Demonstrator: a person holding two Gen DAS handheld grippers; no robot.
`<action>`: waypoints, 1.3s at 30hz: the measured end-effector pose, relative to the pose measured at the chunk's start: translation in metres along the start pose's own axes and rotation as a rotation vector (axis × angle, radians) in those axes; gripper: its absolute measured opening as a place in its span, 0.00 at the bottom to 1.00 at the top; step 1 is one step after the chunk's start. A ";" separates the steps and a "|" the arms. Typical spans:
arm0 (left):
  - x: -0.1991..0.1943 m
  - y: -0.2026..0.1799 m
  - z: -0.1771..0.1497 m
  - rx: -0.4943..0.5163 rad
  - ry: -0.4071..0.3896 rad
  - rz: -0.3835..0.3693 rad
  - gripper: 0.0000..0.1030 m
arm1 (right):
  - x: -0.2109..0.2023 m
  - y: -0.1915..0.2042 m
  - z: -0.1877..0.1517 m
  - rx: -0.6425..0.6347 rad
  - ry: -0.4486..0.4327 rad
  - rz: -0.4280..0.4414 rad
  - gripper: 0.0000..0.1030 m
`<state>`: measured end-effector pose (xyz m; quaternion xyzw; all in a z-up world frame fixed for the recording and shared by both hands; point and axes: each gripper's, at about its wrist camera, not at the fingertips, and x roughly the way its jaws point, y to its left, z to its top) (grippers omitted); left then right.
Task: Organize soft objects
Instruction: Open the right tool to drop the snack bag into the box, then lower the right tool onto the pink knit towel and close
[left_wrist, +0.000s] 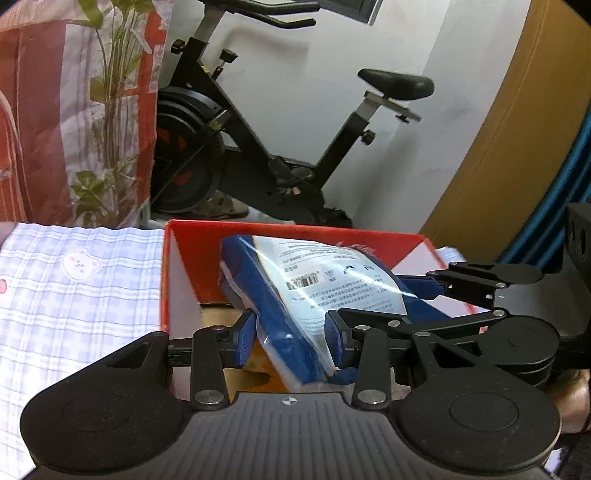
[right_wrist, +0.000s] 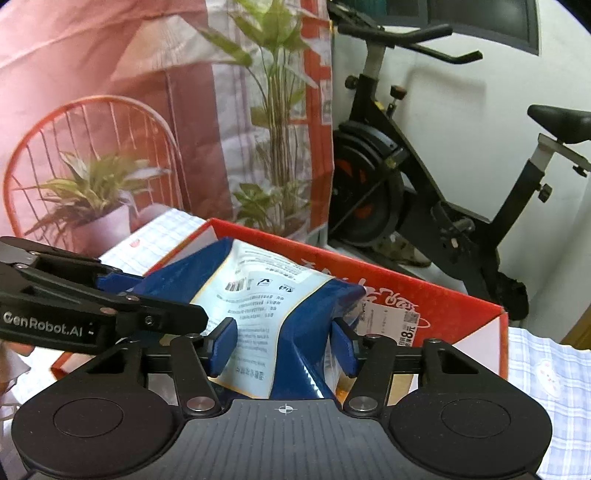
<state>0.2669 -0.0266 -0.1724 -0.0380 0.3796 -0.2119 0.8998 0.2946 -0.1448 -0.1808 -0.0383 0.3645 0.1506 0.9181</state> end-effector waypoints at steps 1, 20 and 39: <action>0.001 -0.001 0.000 0.013 0.007 0.018 0.40 | 0.004 0.000 0.000 0.002 0.015 -0.006 0.51; -0.045 -0.020 -0.013 0.123 -0.028 0.106 0.41 | -0.021 0.007 -0.023 -0.007 0.081 -0.121 0.51; -0.145 -0.010 -0.099 0.089 -0.053 0.166 0.61 | -0.142 0.042 -0.089 0.131 -0.227 -0.128 1.00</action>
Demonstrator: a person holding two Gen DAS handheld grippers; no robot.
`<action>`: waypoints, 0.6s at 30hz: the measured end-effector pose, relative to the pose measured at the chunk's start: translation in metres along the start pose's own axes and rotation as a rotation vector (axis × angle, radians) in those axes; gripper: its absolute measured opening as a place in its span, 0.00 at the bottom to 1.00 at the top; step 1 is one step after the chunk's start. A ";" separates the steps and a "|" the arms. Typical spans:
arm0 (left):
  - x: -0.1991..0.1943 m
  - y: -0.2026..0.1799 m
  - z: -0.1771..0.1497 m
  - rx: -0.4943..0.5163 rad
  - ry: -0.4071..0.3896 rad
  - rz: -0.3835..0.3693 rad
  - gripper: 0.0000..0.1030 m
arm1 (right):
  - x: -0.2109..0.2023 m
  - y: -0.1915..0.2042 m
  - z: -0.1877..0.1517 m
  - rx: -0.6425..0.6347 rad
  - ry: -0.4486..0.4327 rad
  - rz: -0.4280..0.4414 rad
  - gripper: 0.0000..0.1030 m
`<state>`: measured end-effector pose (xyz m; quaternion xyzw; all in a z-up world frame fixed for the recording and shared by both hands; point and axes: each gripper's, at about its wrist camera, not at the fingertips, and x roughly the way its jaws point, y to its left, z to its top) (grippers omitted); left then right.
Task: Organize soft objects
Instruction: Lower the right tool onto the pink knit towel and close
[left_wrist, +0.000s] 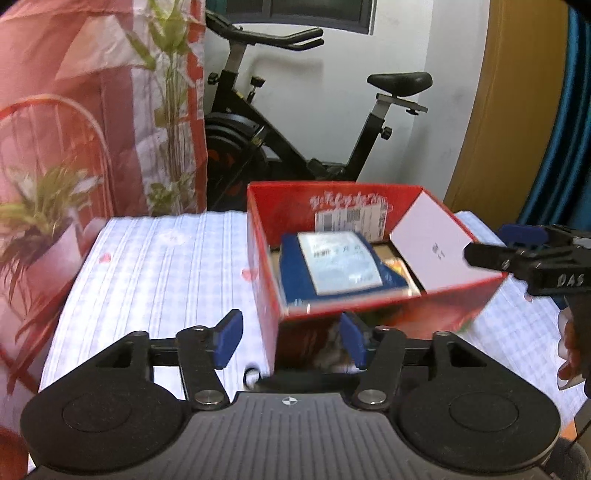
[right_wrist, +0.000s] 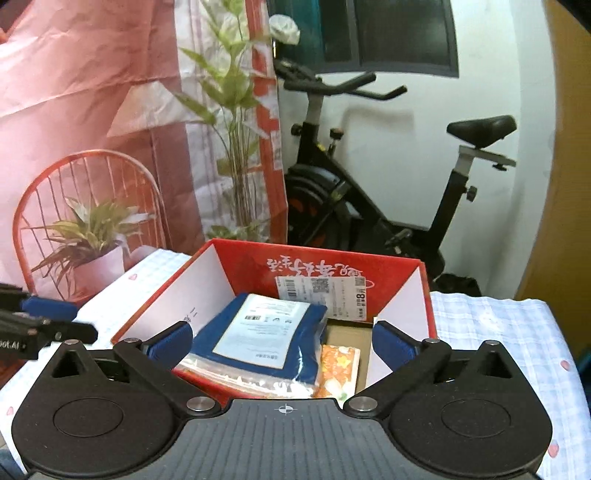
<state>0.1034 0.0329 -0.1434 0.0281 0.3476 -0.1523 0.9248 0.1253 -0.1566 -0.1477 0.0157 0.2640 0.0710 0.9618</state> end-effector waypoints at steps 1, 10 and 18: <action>-0.002 0.001 -0.006 -0.005 0.004 -0.002 0.61 | -0.005 0.001 -0.005 0.016 -0.006 0.004 1.00; -0.002 0.011 -0.069 -0.085 0.060 -0.060 0.62 | -0.041 0.016 -0.072 0.045 0.059 0.011 1.00; 0.013 0.006 -0.106 -0.129 0.111 -0.085 0.62 | -0.048 0.029 -0.137 0.051 0.185 -0.028 1.00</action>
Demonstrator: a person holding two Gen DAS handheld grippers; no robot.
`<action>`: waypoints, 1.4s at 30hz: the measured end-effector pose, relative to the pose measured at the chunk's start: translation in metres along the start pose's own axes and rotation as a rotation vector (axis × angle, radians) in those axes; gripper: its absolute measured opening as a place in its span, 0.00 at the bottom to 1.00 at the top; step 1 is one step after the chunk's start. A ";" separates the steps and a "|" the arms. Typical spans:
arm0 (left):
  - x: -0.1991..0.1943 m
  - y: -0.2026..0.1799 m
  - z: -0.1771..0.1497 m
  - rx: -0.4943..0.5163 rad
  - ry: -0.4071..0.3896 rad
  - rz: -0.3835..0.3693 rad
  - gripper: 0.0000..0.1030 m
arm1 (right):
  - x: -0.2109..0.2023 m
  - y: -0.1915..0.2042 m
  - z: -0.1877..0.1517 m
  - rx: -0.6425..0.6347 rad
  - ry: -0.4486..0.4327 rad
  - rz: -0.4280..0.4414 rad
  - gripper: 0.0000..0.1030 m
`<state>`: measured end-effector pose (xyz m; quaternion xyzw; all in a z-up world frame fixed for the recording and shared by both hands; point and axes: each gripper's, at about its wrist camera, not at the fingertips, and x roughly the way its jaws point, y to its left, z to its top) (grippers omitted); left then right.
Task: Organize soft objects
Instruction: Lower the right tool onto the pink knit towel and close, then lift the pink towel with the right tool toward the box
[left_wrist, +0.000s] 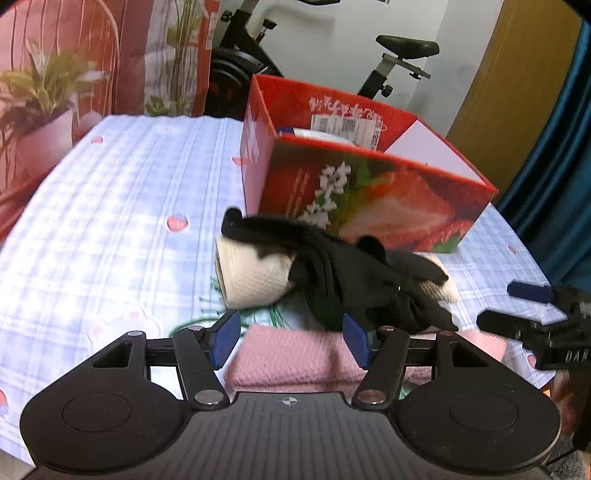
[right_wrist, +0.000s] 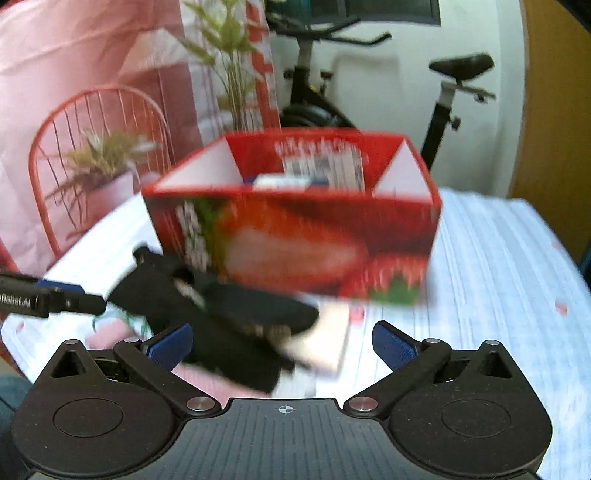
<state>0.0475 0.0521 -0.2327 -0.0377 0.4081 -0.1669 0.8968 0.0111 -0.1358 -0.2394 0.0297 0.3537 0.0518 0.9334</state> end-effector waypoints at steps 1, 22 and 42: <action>0.002 0.000 -0.002 -0.004 0.002 0.000 0.62 | 0.000 0.000 -0.006 0.005 0.011 -0.004 1.00; 0.030 0.003 -0.027 -0.047 0.070 -0.009 0.61 | 0.026 -0.022 -0.036 0.053 0.137 -0.050 0.78; 0.031 -0.001 -0.035 -0.017 0.039 0.015 0.63 | 0.030 -0.029 -0.049 0.116 -0.016 -0.008 0.65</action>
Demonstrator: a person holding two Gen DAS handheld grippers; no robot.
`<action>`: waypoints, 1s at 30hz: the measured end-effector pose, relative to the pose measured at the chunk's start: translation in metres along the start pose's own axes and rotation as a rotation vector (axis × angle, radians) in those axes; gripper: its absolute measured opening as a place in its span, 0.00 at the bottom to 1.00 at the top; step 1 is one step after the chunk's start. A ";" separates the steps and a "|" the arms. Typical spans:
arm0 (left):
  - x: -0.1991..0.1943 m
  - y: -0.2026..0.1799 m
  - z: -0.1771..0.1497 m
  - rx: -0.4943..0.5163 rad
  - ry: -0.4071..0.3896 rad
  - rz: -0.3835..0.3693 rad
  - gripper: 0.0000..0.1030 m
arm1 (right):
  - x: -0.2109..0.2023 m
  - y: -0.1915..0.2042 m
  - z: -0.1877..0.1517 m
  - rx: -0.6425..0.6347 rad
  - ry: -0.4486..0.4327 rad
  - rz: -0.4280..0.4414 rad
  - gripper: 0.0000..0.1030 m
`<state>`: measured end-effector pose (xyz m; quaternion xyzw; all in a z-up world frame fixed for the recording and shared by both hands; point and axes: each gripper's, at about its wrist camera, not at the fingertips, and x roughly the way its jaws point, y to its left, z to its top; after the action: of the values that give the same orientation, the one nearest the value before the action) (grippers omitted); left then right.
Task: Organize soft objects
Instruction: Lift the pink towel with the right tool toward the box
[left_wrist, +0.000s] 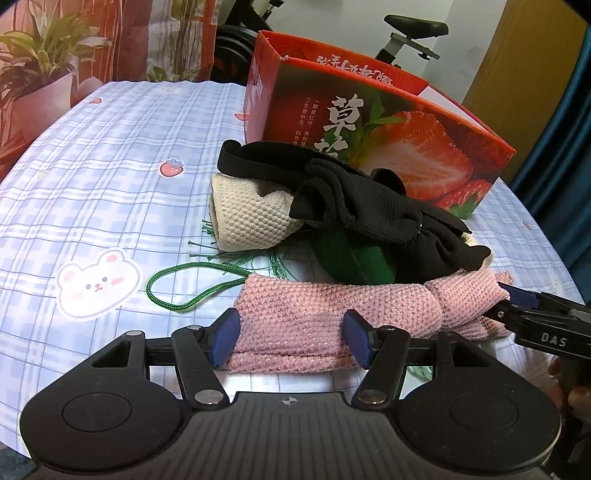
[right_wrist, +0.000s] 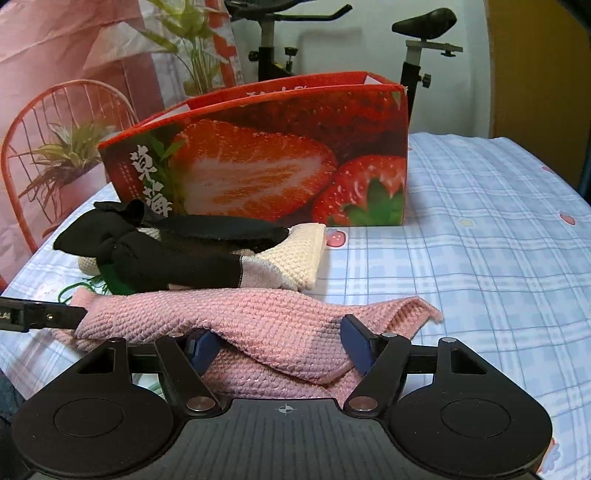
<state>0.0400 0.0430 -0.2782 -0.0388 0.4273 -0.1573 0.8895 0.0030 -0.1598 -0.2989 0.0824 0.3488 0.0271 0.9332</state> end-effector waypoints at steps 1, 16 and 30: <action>0.000 -0.001 0.000 0.002 -0.002 0.005 0.63 | -0.002 -0.001 -0.001 0.003 -0.001 0.007 0.65; 0.001 -0.003 -0.001 0.009 -0.010 0.022 0.63 | -0.019 -0.003 -0.005 0.088 0.025 0.096 0.85; -0.002 -0.003 -0.005 0.010 -0.017 0.022 0.63 | -0.020 -0.016 -0.012 0.225 0.045 0.209 1.00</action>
<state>0.0343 0.0414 -0.2791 -0.0311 0.4195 -0.1492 0.8949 -0.0199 -0.1759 -0.2979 0.2216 0.3602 0.0868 0.9020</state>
